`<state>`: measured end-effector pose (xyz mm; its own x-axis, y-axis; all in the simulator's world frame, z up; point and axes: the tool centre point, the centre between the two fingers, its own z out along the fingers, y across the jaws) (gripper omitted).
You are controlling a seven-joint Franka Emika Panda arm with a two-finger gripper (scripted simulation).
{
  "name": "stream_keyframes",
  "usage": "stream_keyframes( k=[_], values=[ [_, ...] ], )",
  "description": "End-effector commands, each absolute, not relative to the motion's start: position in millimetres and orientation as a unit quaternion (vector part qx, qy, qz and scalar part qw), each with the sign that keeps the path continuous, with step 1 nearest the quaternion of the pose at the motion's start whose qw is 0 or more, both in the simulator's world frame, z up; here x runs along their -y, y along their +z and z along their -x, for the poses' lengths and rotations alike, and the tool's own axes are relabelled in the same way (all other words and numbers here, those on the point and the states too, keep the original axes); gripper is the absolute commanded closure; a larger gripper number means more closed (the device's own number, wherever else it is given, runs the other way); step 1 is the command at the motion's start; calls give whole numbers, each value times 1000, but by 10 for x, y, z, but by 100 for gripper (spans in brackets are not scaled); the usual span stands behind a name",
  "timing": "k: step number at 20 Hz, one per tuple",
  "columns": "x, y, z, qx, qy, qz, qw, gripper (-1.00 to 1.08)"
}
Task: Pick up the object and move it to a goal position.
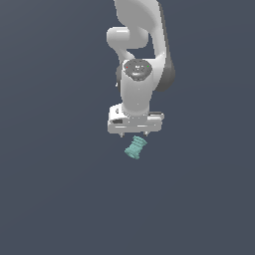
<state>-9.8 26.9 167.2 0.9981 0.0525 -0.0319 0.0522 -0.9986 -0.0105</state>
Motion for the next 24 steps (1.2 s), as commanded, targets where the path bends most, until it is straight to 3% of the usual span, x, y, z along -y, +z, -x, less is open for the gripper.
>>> stream_keyframes(
  k=[1, 24],
  values=[
    [-269, 1672, 98, 26, 16, 1000, 5, -92],
    [-329, 1551, 108, -24, 8, 1000, 8, -92]
  ],
)
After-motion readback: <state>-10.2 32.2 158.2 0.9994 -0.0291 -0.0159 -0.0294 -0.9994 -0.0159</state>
